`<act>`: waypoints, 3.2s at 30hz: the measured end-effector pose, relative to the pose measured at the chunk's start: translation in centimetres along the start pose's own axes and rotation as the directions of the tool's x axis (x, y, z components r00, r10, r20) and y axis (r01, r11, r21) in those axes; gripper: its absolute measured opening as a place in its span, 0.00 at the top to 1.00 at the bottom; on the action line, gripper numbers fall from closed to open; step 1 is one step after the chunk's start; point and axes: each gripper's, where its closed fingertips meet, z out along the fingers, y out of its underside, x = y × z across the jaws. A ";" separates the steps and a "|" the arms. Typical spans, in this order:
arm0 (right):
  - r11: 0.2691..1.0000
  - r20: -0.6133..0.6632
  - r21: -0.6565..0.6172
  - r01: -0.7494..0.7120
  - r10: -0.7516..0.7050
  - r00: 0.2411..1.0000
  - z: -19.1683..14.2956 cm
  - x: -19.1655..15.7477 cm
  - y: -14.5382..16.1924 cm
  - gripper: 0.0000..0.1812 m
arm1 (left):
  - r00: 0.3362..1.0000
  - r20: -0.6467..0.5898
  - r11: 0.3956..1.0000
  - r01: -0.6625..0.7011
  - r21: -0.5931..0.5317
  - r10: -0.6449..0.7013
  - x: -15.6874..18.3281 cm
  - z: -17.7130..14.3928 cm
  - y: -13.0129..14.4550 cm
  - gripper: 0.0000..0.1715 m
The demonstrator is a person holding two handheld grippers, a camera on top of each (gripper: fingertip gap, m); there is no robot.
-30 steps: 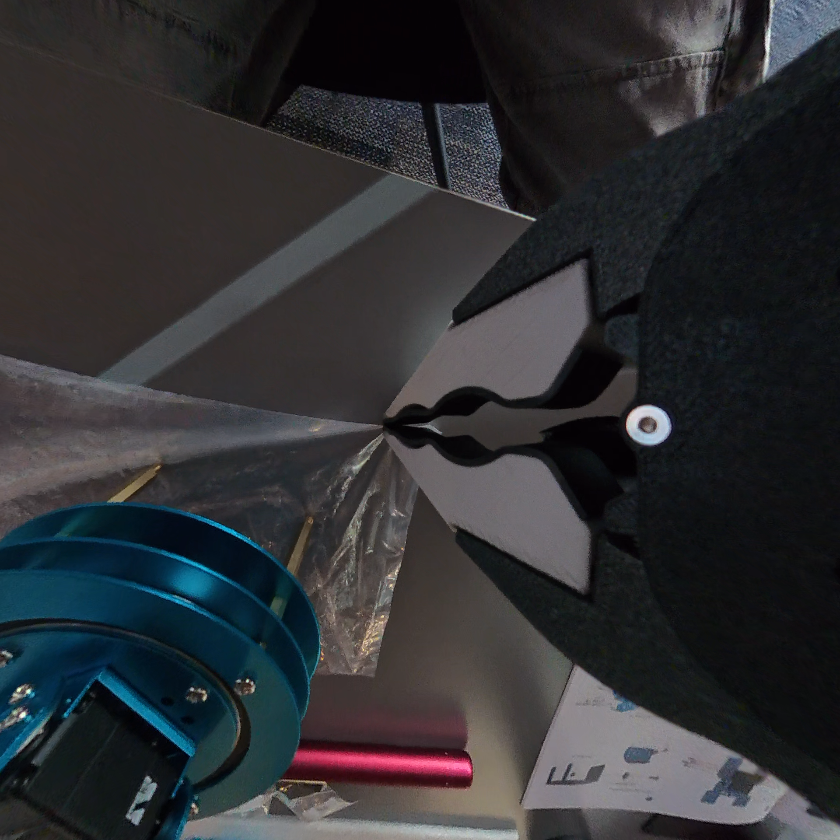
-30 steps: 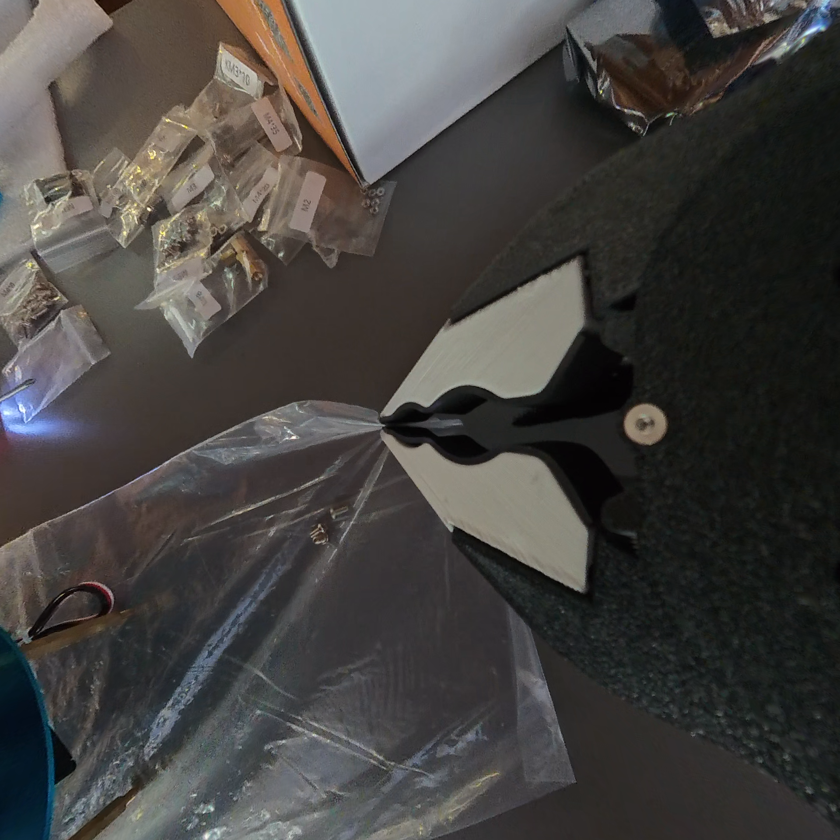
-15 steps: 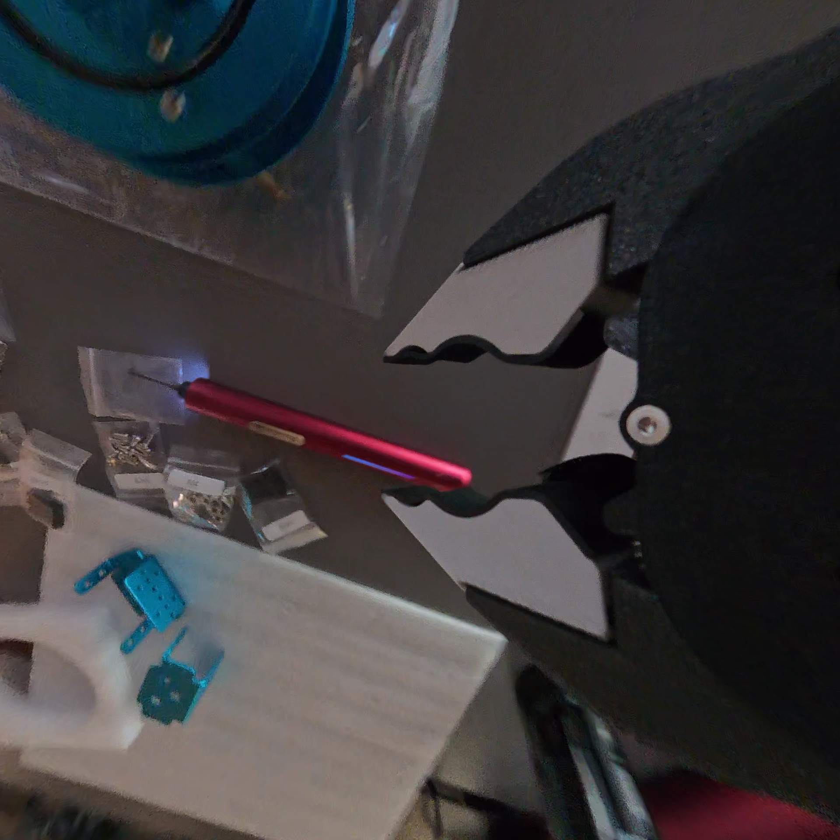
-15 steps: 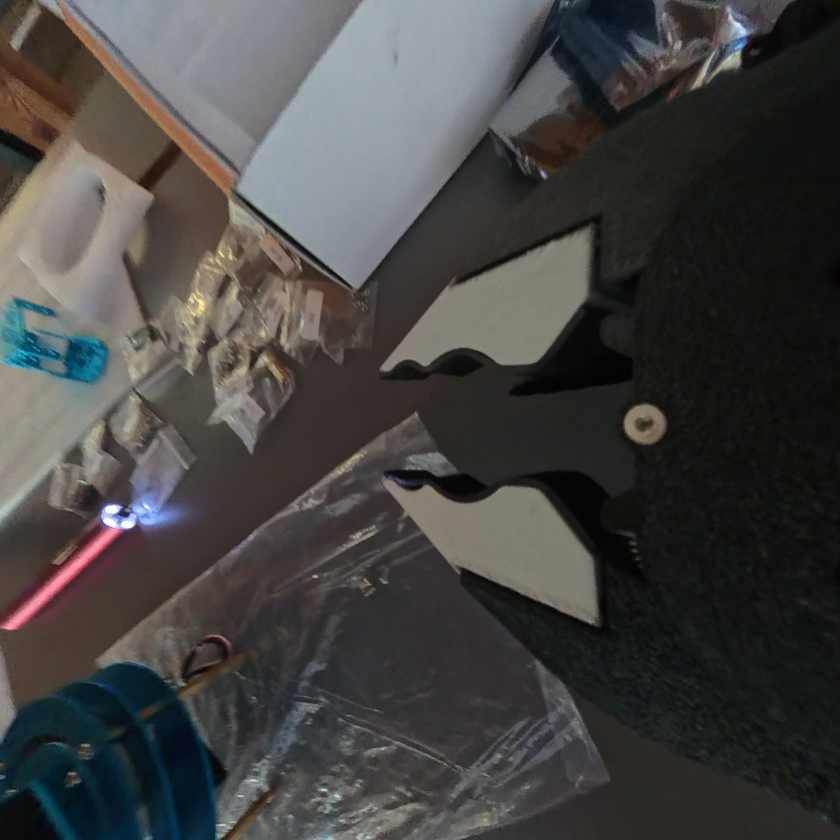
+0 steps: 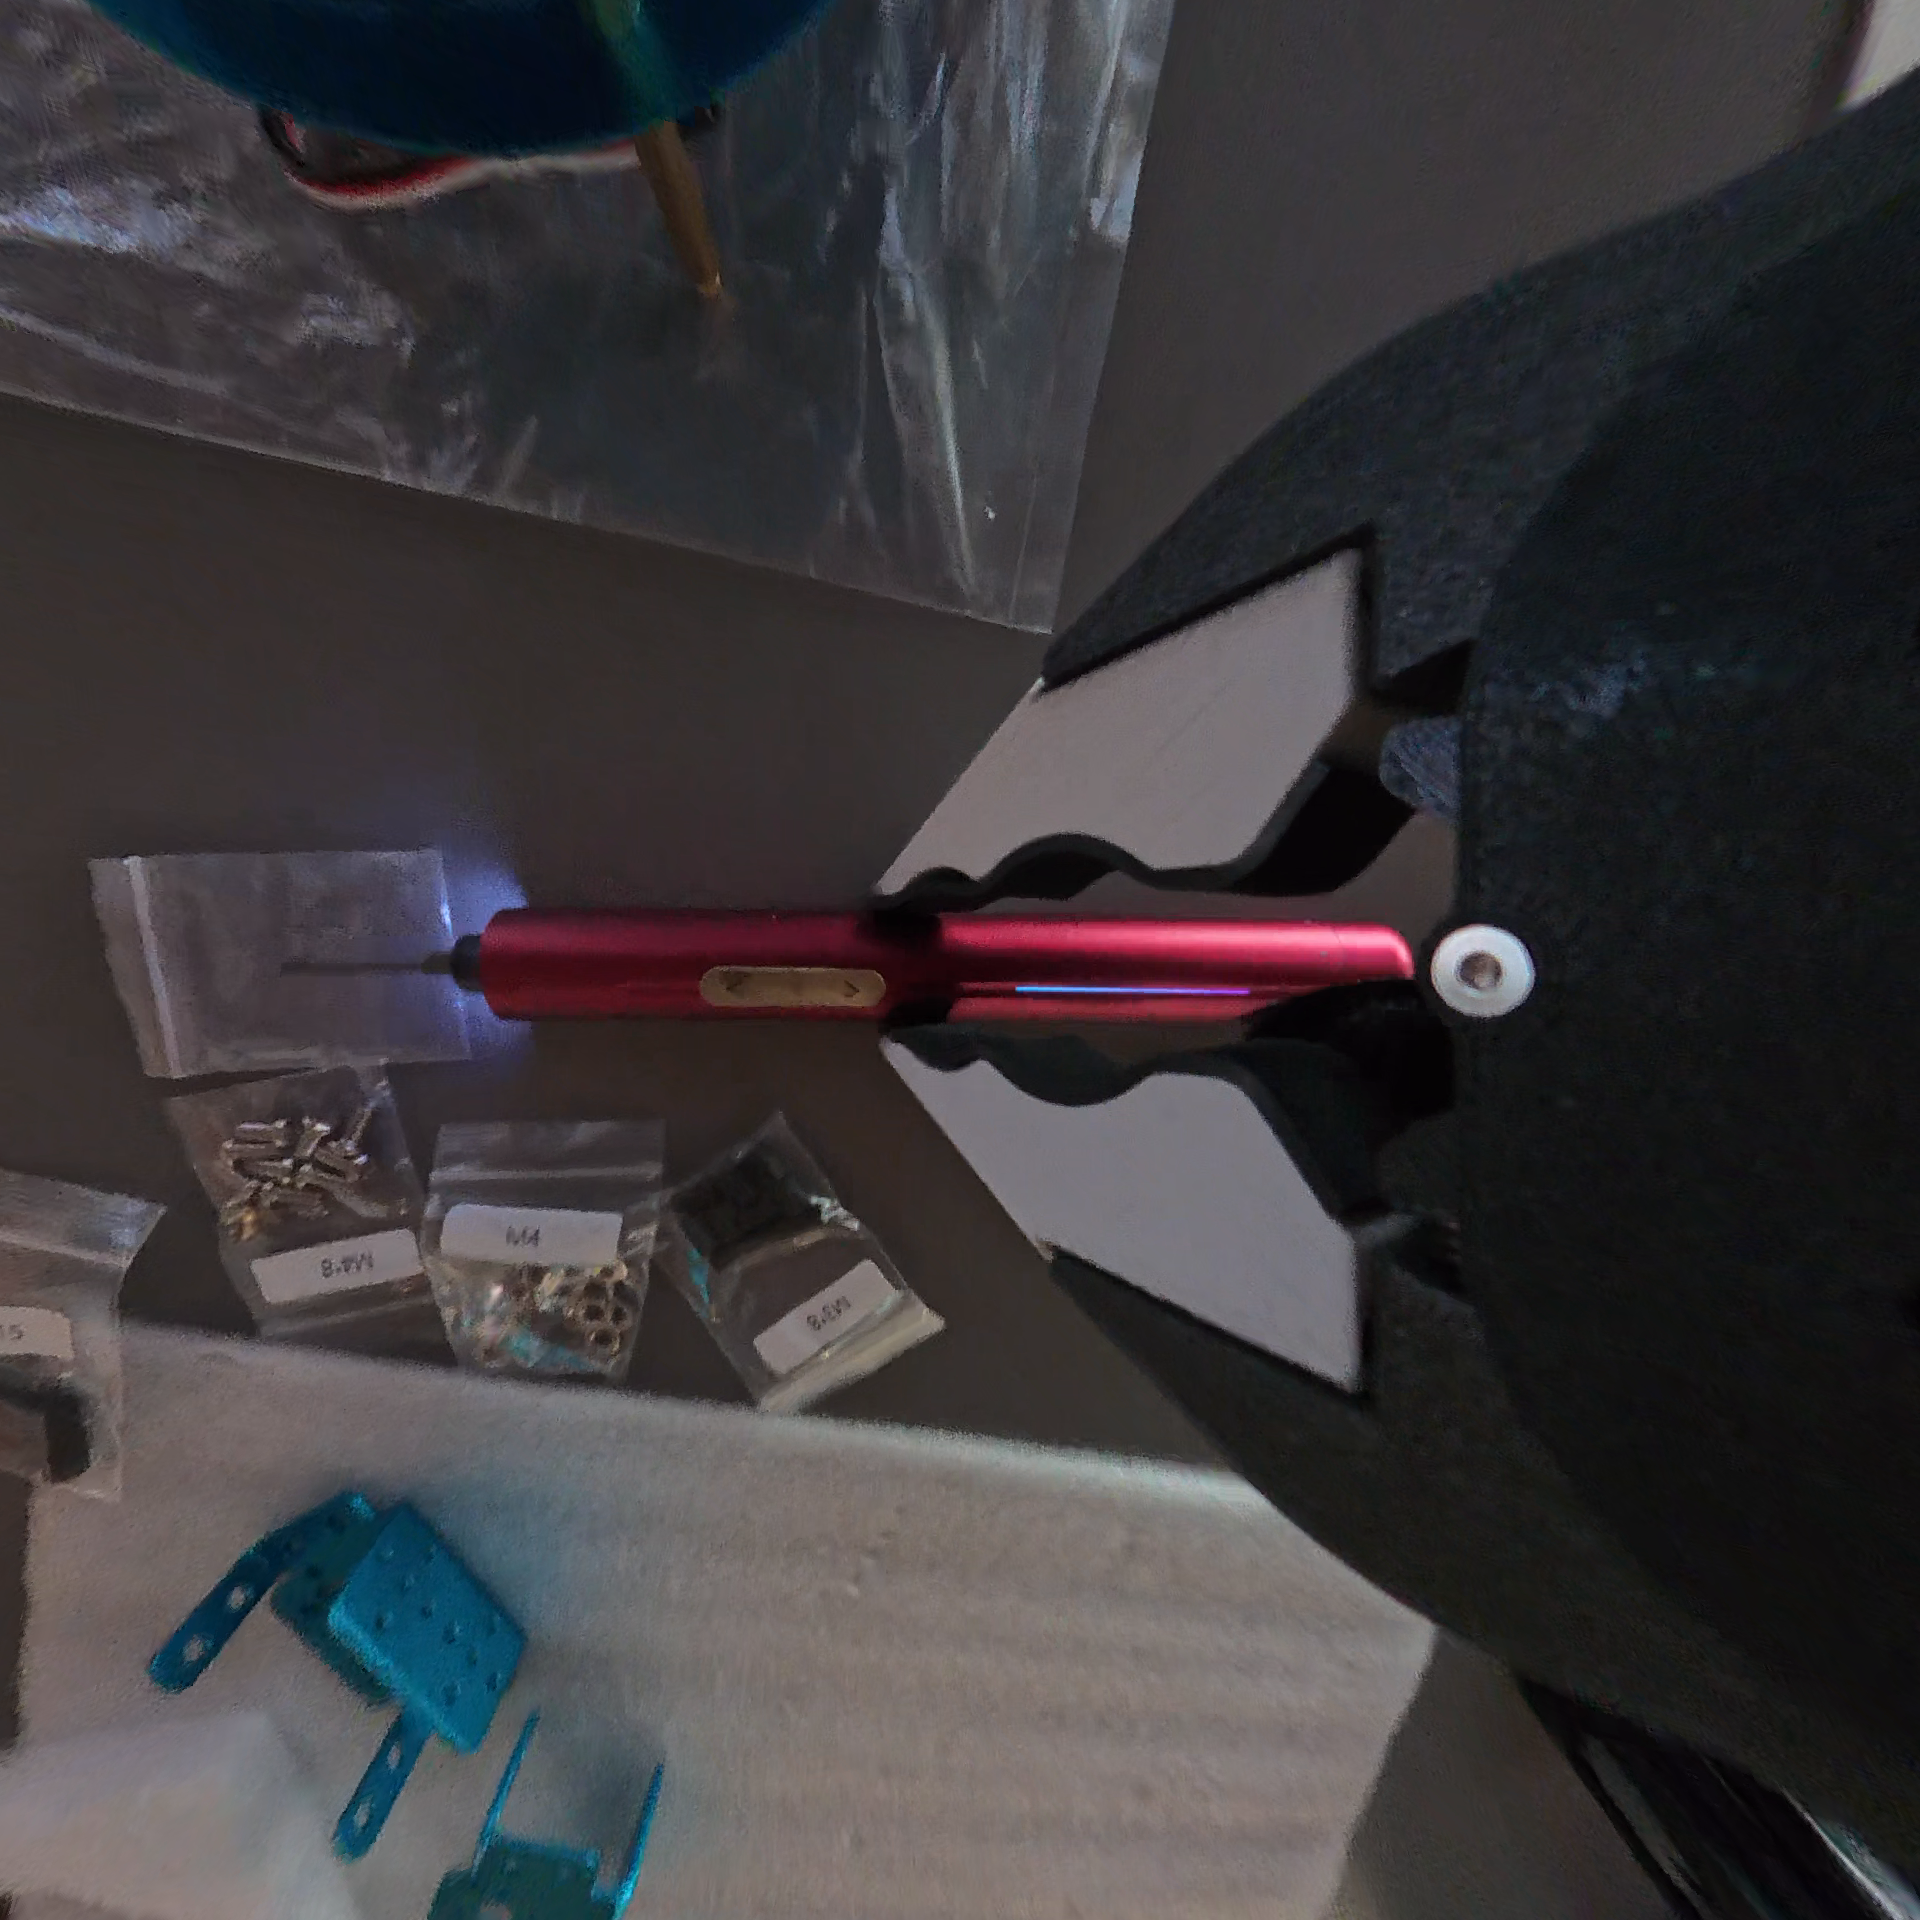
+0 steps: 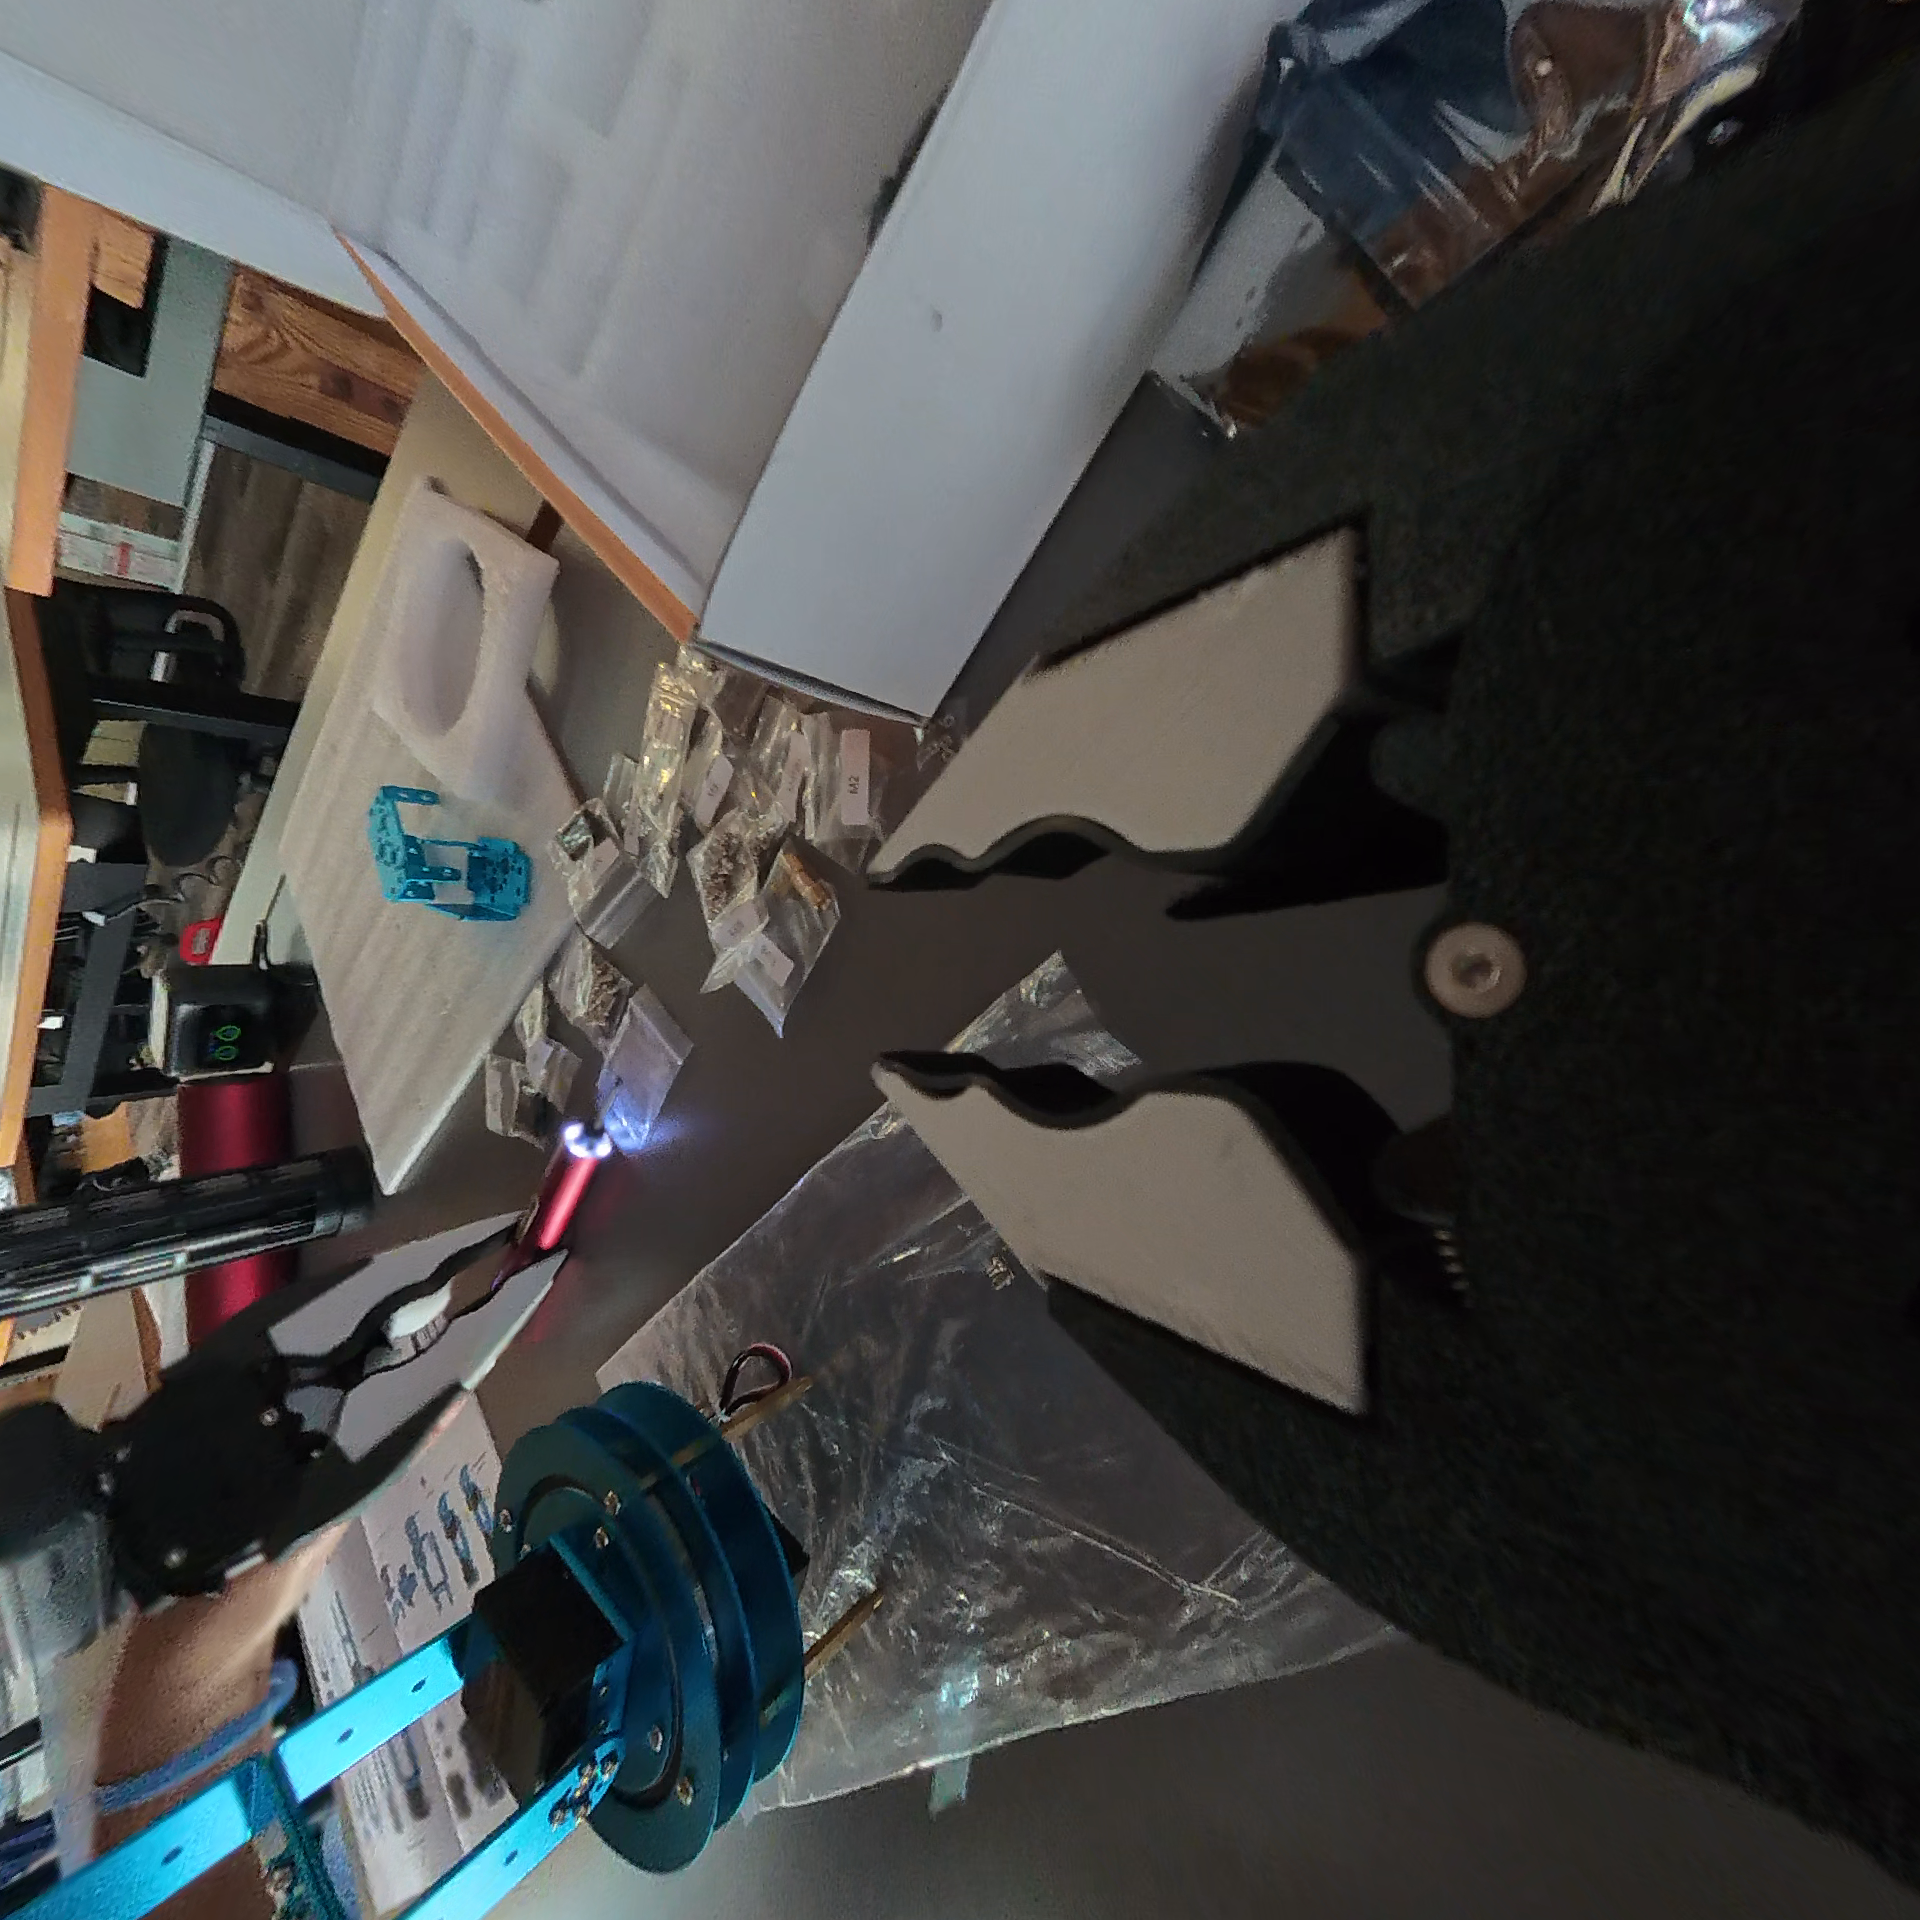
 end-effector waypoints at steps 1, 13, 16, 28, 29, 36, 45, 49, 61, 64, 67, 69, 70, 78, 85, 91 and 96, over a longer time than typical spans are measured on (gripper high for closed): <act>1.000 -0.016 0.010 0.023 -0.023 1.000 -0.2 0.1 -0.2 0.84 | 0.997 0.059 0.999 -0.041 -0.001 0.041 0.1 -0.1 -0.1 0.89; 0.920 -0.166 0.340 0.196 -0.147 0.975 -6.2 -12.7 -8.8 0.80 | 0.865 0.292 0.780 0.164 0.604 -0.408 4.2 -19.6 2.8 0.88; 0.865 -0.055 0.478 0.150 -0.141 0.988 -6.7 -22.2 -11.5 0.81 | 0.805 0.103 0.463 0.226 0.857 -0.584 8.2 -26.9 3.9 0.89; 0.826 0.491 0.522 -0.213 -0.087 0.867 3.0 -49.9 -7.5 0.64 | 0.824 -0.426 -0.197 0.378 0.904 -0.374 30.9 -34.2 -4.0 0.90; 0.823 0.528 0.515 -0.241 -0.083 0.845 2.4 -50.7 -8.0 0.65 | 0.844 -0.398 -0.171 0.360 0.917 -0.359 32.0 -34.3 -4.8 0.90; 0.815 0.715 0.454 -0.360 -0.092 0.693 -1.5 -52.3 -10.4 0.76 | 0.902 -0.326 -0.145 0.296 0.944 -0.284 36.7 -35.0 -7.3 0.89; 0.899 0.749 0.406 -0.163 -0.225 0.623 -3.8 -53.6 -7.9 0.77 | 0.913 -0.339 -0.105 0.324 0.940 -0.228 40.1 -34.1 -7.8 0.89; 0.899 0.679 0.438 -0.012 -0.322 0.659 -3.8 -53.6 -7.4 0.82 | 0.916 -0.233 -0.061 0.226 0.972 -0.325 40.1 -33.6 -7.1 0.89; 0.950 0.602 0.222 0.221 -0.312 0.735 -0.9 -51.9 -3.4 0.89 | 0.877 -0.108 0.170 0.209 0.963 -0.468 40.8 -30.7 -4.8 0.82; 0.907 0.443 0.176 0.383 -0.420 0.792 0.4 -50.9 -2.6 0.89 | 0.841 -0.044 0.256 0.214 0.943 -0.539 40.3 -30.6 -3.4 0.80; 0.832 0.247 0.135 0.538 -0.554 0.795 0.9 -50.1 -2.6 0.90 | 0.798 0.060 0.379 0.216 0.900 -0.599 39.8 -29.9 -1.6 0.84; 0.753 0.122 0.114 0.649 -0.659 0.743 0.8 -49.9 -2.8 0.89 | 0.787 0.093 0.419 0.221 0.881 -0.610 39.9 -29.6 -0.6 0.85; 0.709 0.073 0.103 0.698 -0.705 0.705 0.6 -49.9 -2.8 0.90 | 0.790 0.087 0.426 0.230 0.875 -0.606 40.2 -29.5 -0.4 0.85; 0.467 -0.154 0.022 0.884 -0.872 0.464 -0.9 -49.2 -2.6 0.89 | 0.768 -0.226 0.266 0.458 0.848 -0.599 41.7 -28.4 0.3 0.87; 0.385 -0.246 0.102 0.917 -0.884 0.398 -3.9 -48.1 -2.8 0.89 | 0.719 -0.508 0.090 0.614 0.784 -0.474 42.0 -27.3 -1.2 0.88; 0.807 0.067 0.431 0.403 -0.474 0.878 -7.4 -44.5 -3.3 0.71 | 0.785 -0.530 -0.052 0.544 0.837 -0.322 42.0 -28.4 -4.1 0.89; 0.834 0.720 0.389 -0.390 -0.011 0.694 -10.2 -47.3 -2.2 0.67 | 0.870 -0.431 -0.035 0.435 0.900 -0.239 43.3 -28.4 -7.4 0.88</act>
